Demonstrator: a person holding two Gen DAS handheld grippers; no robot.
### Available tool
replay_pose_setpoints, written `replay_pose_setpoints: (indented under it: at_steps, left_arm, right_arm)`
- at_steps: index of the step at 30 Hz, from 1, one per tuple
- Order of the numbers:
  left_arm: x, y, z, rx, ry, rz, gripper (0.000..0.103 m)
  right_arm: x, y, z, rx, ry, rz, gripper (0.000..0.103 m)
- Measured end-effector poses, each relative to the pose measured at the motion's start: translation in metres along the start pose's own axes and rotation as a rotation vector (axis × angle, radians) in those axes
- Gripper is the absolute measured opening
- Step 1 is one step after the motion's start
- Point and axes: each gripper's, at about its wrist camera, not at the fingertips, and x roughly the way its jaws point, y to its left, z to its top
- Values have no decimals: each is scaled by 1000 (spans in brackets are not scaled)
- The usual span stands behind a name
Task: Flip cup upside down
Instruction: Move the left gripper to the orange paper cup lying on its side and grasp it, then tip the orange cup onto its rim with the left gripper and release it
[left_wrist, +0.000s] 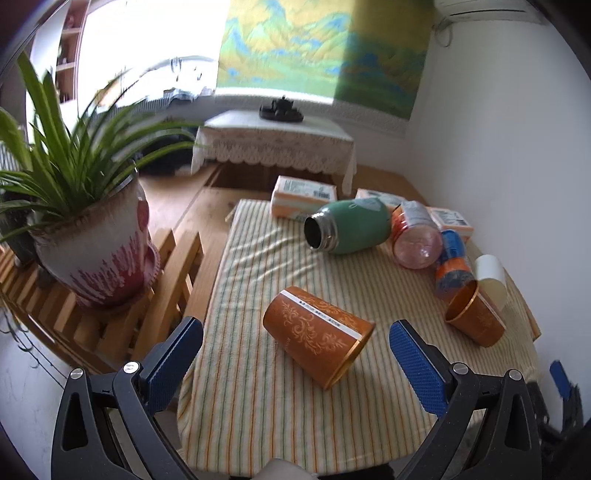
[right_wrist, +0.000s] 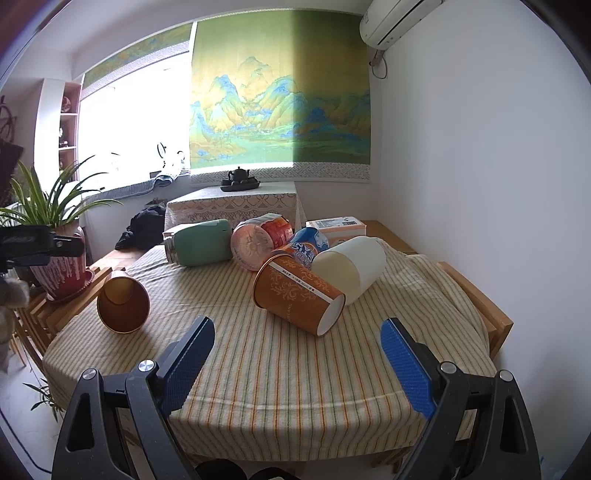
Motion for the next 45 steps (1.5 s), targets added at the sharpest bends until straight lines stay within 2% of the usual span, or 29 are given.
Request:
replay_pose_setpoints:
  at_steps: [4,8,14,18,26,29,35,44,45]
  left_arm:
    - [40,18,16,-145,132,-59,102]
    - [75,39,17,-286,240,-96,99]
    - [102,51,14,-394,303,-125,96]
    - [114,53,8,-459,361,-174,87]
    - [130,41,2,-479,404,-228,77]
    - [134,34,-2,-489,430,-273,73]
    - [143,5,-4,-490,464,-321,71]
    - [159,-61,-2,-349,523,-370,71]
    - [161,-68,-1,-318,535,-387,74]
  right_arm:
    - [0,-4,0,10,-2,-6,89]
    - [1,-11,-1,23,-2,-16,89]
    - [5,-21,-2,45,5,-35,89]
    - [8,-23,-3,53,9,-33,89]
    - [7,-27,-6,61,8,-41,89]
    - [7,-31,-6,73,7,-45,89]
    - [5,-34,-7,73,2,-50,89]
    - [2,-49,-7,100,13,-59,89]
    - [2,-51,-6,100,17,-54,89]
